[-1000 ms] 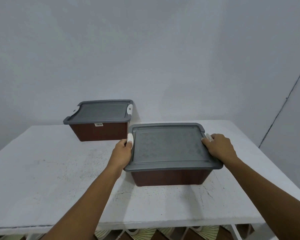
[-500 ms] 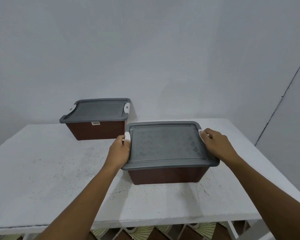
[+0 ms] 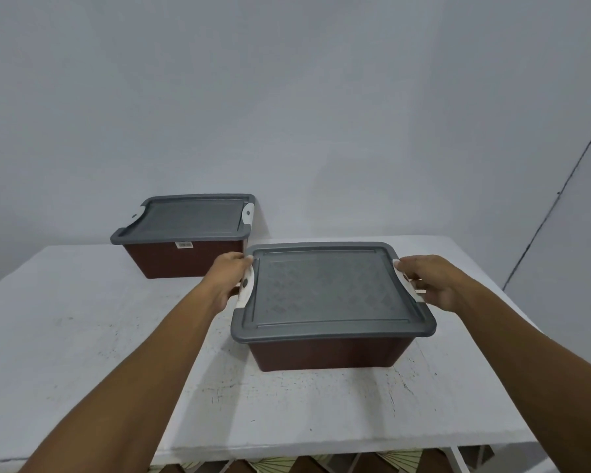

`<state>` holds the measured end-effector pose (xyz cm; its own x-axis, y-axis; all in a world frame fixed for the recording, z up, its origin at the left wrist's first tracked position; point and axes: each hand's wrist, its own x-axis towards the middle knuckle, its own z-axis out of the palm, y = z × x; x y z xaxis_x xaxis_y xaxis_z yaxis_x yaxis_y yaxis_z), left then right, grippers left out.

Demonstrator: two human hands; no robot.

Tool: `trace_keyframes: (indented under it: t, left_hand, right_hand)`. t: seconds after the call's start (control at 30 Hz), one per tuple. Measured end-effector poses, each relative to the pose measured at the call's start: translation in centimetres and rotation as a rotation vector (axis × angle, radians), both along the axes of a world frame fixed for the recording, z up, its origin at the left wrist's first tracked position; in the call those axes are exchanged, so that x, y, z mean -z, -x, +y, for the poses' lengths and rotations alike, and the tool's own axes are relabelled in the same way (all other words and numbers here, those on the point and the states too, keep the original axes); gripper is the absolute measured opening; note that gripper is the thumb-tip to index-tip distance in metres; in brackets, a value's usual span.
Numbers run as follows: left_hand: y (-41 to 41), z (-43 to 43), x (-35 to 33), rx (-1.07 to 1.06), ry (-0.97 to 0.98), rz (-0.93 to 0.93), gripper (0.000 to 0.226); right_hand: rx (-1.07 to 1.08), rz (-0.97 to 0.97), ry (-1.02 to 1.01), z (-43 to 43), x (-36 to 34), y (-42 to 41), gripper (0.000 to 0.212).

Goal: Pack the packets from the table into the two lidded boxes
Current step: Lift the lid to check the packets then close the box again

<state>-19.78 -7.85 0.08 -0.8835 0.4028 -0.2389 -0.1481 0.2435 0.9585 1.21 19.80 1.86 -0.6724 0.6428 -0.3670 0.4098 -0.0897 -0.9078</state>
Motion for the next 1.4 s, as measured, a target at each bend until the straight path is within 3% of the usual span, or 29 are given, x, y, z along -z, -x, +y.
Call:
trace_keyframes:
  t: [0.13,0.27,0.33,0.4,0.5,0.63,0.73,0.8,0.93,1.13,1.27,1.4]
  left_hand:
    - [0.3,0.6,0.3,0.011,-0.011,-0.012,0.019]
    - [0.7,0.6,0.5,0.030,0.018,0.093,0.019]
    - [0.5,0.8,0.5,0.030,0.132,0.378,0.023]
    - [0.4,1.2,1.0,0.060,0.353,0.743,0.028]
    - [0.5,1.2,1.3,0.121,0.525,0.916,0.031]
    - [0.2,0.9,0.5,0.198,0.645,0.957,0.036]
    - [-1.3,0.8,0.0,0.284,0.784,0.903,0.046]
    - [-2.8,0.2,0.1,0.371,0.804,0.809,0.057]
    - [-5.7,-1.8,0.6,0.335,0.551,0.731,0.062]
    - [-8.3,-2.3,2.0,0.141,0.402,0.748,0.057]
    - [-7.5,-1.7,2.2,0.139,0.383,0.781,0.052]
    - [-5.5,-0.9,2.2,0.149,0.373,0.816,0.045]
  right_hand:
    - [-0.025,0.001,-0.025,0.3,0.5,0.1,0.013]
    - [-0.026,0.013,-0.185,0.8,0.5,0.7,0.046]
    - [-0.074,0.038,-0.316,1.0,0.3,1.2,0.056]
    - [-0.196,0.006,-0.492,0.6,0.3,1.8,0.045]
    - [-0.314,-0.096,-0.847,-0.4,0.9,2.2,0.036]
    - [-0.303,-0.238,-0.967,-0.8,0.5,2.2,0.042]
    - [-0.416,-0.467,-1.073,-1.4,0.5,2.2,0.066]
    - [-0.476,-0.502,-1.079,-2.5,1.0,1.5,0.079]
    - [-0.434,-0.281,-1.099,-4.3,2.0,-1.1,0.068]
    - [-0.189,0.130,-1.031,-5.8,3.2,-2.6,0.045]
    - [-0.079,0.154,-0.983,-5.0,3.4,-1.5,0.025]
    - [-0.066,0.127,-0.982,-3.9,4.1,0.0,0.018]
